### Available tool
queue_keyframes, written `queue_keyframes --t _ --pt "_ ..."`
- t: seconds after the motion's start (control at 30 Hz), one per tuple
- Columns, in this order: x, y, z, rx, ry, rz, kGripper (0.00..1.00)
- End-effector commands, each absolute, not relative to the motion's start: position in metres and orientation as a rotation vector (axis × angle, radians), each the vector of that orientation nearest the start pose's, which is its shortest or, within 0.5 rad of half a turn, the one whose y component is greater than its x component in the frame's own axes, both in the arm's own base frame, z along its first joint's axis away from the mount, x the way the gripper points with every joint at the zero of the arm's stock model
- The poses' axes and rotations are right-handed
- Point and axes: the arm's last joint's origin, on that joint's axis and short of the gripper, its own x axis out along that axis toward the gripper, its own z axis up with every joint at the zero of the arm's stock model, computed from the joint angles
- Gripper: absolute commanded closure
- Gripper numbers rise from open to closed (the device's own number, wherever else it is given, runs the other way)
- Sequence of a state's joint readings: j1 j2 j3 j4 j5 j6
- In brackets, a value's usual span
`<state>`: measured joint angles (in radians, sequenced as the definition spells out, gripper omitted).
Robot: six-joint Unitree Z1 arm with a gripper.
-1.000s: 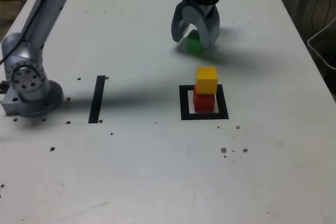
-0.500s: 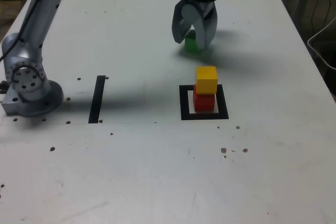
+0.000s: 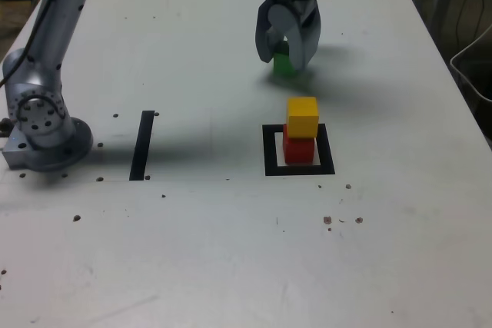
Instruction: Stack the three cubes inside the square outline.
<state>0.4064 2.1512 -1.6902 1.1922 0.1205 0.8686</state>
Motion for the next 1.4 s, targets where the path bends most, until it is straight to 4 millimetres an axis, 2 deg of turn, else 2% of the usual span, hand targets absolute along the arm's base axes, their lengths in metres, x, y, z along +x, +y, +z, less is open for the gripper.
queue_keyframes --t 0.0,0.23,0.4,0.8,1.37 --pt "0.366 0.160 0.251 0.419 1.658 -0.320 0.95" --pt "0.352 0.135 0.310 0.392 1.638 -0.233 0.95" --pt "0.347 0.110 0.333 0.365 1.626 -0.188 0.95" --pt "0.327 0.044 0.359 0.266 1.578 -0.074 0.95" --pt "0.329 -0.021 0.351 0.235 1.567 -0.079 0.95"
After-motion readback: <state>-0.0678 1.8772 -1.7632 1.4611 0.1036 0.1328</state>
